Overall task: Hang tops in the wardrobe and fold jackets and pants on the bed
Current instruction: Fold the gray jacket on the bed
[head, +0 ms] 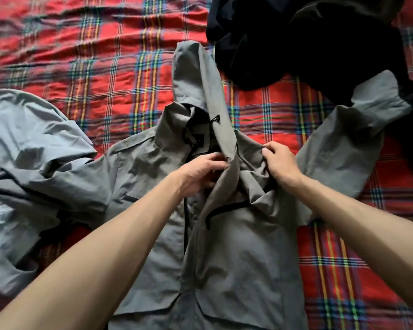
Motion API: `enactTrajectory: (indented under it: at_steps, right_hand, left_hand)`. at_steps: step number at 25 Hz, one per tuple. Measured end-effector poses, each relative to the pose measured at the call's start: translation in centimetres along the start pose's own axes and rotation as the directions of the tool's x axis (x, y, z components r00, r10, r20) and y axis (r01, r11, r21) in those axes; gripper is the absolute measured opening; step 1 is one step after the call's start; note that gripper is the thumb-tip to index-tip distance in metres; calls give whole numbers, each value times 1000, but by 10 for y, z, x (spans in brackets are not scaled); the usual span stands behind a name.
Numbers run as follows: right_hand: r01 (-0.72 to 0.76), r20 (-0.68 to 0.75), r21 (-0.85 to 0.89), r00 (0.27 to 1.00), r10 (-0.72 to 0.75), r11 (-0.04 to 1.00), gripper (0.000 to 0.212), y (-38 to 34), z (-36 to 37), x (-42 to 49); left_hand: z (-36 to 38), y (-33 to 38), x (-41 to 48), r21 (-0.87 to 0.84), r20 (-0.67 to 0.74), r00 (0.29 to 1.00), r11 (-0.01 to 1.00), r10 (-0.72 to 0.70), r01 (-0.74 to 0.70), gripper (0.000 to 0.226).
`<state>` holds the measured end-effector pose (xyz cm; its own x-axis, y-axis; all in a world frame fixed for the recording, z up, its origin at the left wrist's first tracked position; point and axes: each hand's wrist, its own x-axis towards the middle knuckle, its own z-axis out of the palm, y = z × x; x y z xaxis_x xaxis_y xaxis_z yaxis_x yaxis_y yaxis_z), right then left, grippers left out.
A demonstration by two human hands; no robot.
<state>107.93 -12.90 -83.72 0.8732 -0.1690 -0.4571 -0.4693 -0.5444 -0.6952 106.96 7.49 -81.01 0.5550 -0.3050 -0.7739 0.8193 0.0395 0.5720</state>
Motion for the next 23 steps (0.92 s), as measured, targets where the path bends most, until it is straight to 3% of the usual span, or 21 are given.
enactTrajectory:
  at_steps: [3,5,6,8,10,12,14,15,17,19,23]
  right_hand:
    - [230,-129,-116,961,-244,966,28,-10,5,-19]
    - [352,-62,-116,931,-360,929,23,-11,18,-29]
    - [320,-5,-53,947,-320,946,17,-10,23,-31]
    - [114,98,209,986,-137,971,16,-15,24,-32]
    - [-64,209,428,977,-30,901,23,-23,19,-31]
    - [-63,261,412,964,-51,909,22,-28,20,-28]
    - [-53,252,379,967,-48,924,22,-33,24,-27]
    - [-107,258,441,966,-12,891,23,-34,26,-25]
    - [-266,324,659,944,54,704,23,-36,26,-21]
    - [-361,389,753,919,70,551,24,-34,24,-18]
    - [-362,430,763,903,-2,535,24,-32,25,-21]
  left_hand:
    - [17,-10,5,29,-89,996,1000,-1,3,43]
    - [25,-13,7,47,-138,990,999,4,2,49]
    - [27,-13,6,70,-165,986,998,10,2,46]
    - [26,-15,6,216,-287,954,976,92,-29,33]
    - [19,-18,8,434,-411,872,898,266,-69,17]
    - [18,-20,7,522,-439,839,851,322,-53,21]
    - [21,-22,8,446,-429,867,894,254,-41,38]
    - [21,-24,10,379,-410,889,925,205,-39,37]
    - [24,-21,9,285,-358,920,957,162,-58,23]
    - [20,-21,9,326,-395,889,940,233,-102,20]
    - [18,-20,2,500,-421,817,852,394,-153,23]
